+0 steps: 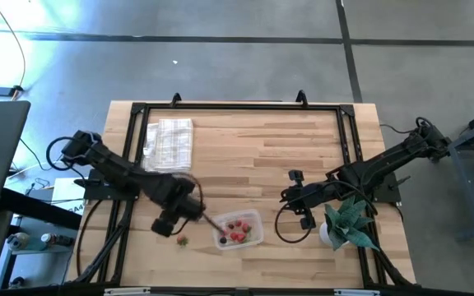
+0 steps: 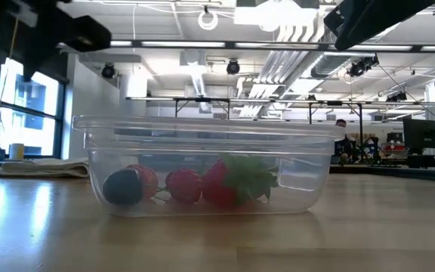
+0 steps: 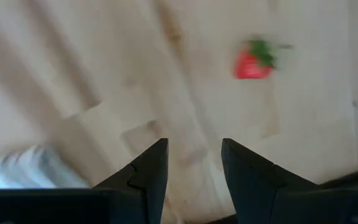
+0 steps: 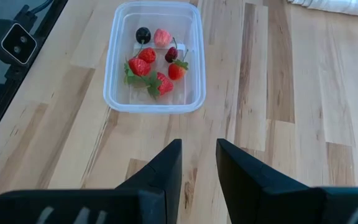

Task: Pick and placing Produce into tupperware
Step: Put the red strawberry into the transparent bin

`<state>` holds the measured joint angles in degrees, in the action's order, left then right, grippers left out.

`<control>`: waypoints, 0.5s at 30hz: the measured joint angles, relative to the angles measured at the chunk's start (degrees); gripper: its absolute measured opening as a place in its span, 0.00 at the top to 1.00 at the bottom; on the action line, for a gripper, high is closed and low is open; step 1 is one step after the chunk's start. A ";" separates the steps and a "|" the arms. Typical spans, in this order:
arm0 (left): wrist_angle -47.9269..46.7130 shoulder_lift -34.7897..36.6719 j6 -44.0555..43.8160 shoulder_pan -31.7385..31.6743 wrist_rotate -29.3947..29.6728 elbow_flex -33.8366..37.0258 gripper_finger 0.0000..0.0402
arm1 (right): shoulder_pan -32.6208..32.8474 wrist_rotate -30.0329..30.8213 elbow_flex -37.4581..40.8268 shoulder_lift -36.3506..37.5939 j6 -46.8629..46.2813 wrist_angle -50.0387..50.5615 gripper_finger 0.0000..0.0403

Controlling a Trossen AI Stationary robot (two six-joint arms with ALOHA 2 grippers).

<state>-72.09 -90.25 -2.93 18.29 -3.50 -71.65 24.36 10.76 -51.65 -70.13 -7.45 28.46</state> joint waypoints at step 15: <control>14.73 7.08 14.58 13.64 5.66 11.92 0.66 | 0.00 0.02 0.02 0.00 0.01 -0.03 0.78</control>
<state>-57.36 -83.16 11.65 31.93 2.16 -59.73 24.36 10.79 -51.64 -70.13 -7.44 28.43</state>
